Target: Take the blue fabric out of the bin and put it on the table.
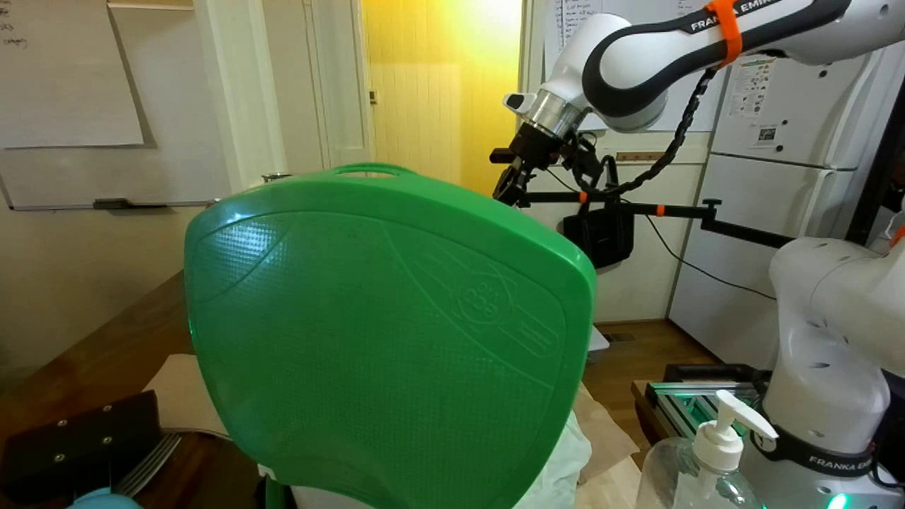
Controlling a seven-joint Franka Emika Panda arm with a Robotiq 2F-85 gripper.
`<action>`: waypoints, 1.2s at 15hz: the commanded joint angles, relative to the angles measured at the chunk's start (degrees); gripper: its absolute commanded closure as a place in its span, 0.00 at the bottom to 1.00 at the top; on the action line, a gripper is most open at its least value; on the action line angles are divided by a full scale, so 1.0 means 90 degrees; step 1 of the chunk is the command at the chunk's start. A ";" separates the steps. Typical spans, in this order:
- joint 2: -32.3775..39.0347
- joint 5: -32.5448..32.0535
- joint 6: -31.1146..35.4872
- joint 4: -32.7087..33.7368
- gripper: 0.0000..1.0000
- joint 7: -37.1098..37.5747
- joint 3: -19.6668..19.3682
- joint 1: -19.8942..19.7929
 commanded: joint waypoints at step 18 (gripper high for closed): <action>0.1761 -0.0674 0.1349 -0.0168 0.37 0.2697 0.0396 -0.0489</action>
